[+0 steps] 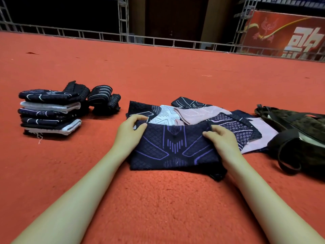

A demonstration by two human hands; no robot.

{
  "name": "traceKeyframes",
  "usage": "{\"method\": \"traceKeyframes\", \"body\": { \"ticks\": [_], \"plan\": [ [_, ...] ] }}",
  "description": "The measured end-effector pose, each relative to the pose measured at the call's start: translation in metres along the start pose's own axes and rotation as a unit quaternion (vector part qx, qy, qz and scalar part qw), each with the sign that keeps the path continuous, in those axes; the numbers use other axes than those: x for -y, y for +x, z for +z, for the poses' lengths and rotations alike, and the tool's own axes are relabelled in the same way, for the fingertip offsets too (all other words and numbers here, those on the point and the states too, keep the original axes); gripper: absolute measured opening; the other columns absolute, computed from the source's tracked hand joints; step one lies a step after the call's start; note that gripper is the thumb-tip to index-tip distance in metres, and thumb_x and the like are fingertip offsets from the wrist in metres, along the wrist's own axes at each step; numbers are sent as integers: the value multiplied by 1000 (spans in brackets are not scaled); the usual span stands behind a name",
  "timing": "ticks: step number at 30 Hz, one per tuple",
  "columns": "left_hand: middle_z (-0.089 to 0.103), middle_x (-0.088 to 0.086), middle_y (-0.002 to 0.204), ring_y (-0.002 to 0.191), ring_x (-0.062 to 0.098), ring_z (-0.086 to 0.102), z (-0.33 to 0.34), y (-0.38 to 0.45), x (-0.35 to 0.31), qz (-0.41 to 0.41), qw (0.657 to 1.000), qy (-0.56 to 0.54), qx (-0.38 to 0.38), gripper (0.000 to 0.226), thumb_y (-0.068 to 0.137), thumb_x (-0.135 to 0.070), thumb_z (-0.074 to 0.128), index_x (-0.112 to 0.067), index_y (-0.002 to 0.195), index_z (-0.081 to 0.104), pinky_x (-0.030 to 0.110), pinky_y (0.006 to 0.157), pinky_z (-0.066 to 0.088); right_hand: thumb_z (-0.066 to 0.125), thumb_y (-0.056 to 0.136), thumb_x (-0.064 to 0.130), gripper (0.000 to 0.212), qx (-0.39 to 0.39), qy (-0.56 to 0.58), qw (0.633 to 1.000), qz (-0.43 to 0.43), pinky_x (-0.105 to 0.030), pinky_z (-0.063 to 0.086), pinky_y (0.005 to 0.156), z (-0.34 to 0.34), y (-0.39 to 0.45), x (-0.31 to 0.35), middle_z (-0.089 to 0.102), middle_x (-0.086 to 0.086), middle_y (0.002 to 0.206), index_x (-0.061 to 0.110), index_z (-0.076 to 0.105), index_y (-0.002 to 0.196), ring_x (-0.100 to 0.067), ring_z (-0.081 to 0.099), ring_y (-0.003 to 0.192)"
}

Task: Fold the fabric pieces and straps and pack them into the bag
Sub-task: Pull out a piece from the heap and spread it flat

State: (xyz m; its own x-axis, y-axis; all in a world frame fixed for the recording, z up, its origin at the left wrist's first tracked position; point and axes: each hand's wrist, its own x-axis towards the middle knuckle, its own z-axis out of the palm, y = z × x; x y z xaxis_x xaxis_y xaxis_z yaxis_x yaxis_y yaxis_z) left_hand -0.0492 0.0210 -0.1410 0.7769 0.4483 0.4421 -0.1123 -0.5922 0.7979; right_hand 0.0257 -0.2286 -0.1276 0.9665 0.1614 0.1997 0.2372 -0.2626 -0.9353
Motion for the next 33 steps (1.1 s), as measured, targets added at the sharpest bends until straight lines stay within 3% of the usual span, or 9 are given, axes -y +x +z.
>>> {"method": "traceKeyframes", "body": {
  "ticks": [2, 6, 10, 12, 14, 17, 25, 29, 33],
  "plan": [
    [62, -9, 106, 103, 10, 54, 5, -3, 0, 4, 999, 36, 20, 24, 86, -11, 62, -20, 108, 65, 9, 81, 33, 62, 77, 11, 8, 4, 91, 995, 31, -29, 43, 66, -6, -1, 7, 62, -8, 73, 4, 64, 79, -18, 56, 70],
    [51, -4, 104, 106, 22, 43, 13, -11, -3, 62, 981, 182, -32, 31, 81, -19, 66, -23, 112, 64, 32, 93, 36, 59, 84, 2, 17, -6, 124, 992, 33, -26, 48, 66, -10, -4, 13, 66, -1, 78, 15, 67, 90, -15, 60, 69],
    [55, -4, 99, 100, 20, 47, 19, -19, -16, 138, 980, 140, -7, 24, 83, -14, 61, -21, 106, 66, 29, 89, 36, 57, 93, 17, 12, 56, 173, 983, 27, -12, 38, 49, 3, -9, 17, 56, 1, 70, 18, 63, 104, -3, 49, 53],
    [58, -5, 100, 101, 19, 48, 23, -24, -19, 154, 976, 150, 45, 24, 84, -17, 57, -22, 106, 65, 31, 90, 38, 53, 95, 12, 19, 113, 128, 985, -4, -13, 45, 56, 12, -15, 15, 61, -3, 77, 11, 65, 109, -3, 54, 60],
    [63, -5, 104, 104, 20, 49, 27, -28, -21, 170, 960, 205, 86, 26, 85, -20, 54, -24, 109, 65, 36, 92, 37, 57, 91, 6, 26, 132, -78, 982, -107, -20, 49, 77, 20, -17, 5, 65, 1, 93, 13, 67, 113, -5, 59, 81],
    [67, -6, 105, 105, 20, 53, 29, -27, -21, 170, 948, 256, 87, 26, 88, -22, 52, -27, 110, 65, 34, 91, 30, 64, 84, 12, 31, 140, -274, 928, -209, -26, 40, 93, 24, -16, -10, 55, 6, 103, 23, 68, 112, -10, 48, 102],
    [67, -8, 88, 89, 23, 55, 32, -27, -23, 122, 959, 249, 53, 31, 84, -43, 40, -37, 106, 62, 39, 88, 34, 66, 85, 28, 31, 100, -271, 939, -186, -25, 41, 90, 28, -17, -10, 48, 9, 105, 26, 63, 116, -7, 49, 97],
    [67, -7, 98, 96, 17, 57, 34, -37, -32, 150, 964, 196, 102, 27, 88, -28, 56, -27, 115, 63, 33, 87, 42, 66, 85, 25, 35, 94, -269, 944, -165, -22, 40, 80, 29, -17, -7, 51, 6, 100, 23, 60, 120, -7, 52, 79],
    [56, -7, 93, 73, 6, 52, 42, -40, -29, 84, 979, 130, 134, 31, 87, -22, 61, -22, 118, 62, 26, 83, 45, 65, 85, 17, 35, 96, -184, 974, -95, -15, 43, 68, 28, -16, -2, 60, 7, 91, 22, 59, 120, -2, 53, 69]
  ]
}}
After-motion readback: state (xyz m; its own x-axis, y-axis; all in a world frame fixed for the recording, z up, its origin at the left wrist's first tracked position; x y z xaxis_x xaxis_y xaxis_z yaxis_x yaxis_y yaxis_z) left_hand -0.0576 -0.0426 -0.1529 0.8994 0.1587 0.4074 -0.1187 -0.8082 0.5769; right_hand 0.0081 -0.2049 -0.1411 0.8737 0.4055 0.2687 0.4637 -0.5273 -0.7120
